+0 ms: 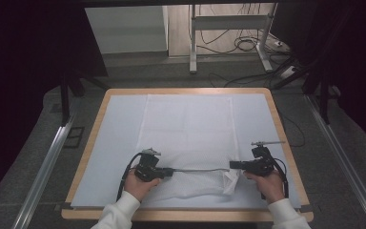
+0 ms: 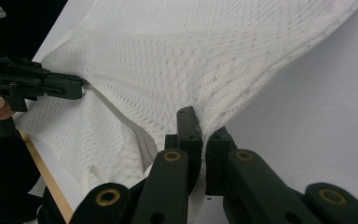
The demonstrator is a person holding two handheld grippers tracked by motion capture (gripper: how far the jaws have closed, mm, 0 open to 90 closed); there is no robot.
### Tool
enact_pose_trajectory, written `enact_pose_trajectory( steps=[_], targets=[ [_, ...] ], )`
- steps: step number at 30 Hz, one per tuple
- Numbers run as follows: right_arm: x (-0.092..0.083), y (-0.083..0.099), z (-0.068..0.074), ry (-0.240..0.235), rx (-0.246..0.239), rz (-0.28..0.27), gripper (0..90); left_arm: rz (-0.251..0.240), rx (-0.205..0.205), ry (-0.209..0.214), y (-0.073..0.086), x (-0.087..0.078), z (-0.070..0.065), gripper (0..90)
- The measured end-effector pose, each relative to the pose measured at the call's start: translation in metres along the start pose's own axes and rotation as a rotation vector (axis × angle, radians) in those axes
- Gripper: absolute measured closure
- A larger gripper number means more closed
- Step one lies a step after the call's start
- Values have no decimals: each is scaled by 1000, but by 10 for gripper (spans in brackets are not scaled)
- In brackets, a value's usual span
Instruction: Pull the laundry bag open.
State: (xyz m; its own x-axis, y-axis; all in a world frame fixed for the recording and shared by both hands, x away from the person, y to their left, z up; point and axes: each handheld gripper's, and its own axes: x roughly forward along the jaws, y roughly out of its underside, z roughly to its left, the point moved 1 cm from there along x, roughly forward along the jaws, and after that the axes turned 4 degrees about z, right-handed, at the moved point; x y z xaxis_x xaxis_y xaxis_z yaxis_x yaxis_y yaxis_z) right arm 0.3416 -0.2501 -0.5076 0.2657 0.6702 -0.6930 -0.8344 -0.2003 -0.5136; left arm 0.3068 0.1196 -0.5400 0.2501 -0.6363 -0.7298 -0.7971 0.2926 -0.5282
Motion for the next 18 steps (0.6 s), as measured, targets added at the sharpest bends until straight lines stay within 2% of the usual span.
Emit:
enact_pose_trajectory(
  steps=[4,18],
  targets=[
    [0,0,0,2,0,0,878,-4,5,-14,2,-5,1,871],
    [-1,0,1,-2,-2,-4,878,-24,-24,-26,13,-23,14,870]
  ],
)
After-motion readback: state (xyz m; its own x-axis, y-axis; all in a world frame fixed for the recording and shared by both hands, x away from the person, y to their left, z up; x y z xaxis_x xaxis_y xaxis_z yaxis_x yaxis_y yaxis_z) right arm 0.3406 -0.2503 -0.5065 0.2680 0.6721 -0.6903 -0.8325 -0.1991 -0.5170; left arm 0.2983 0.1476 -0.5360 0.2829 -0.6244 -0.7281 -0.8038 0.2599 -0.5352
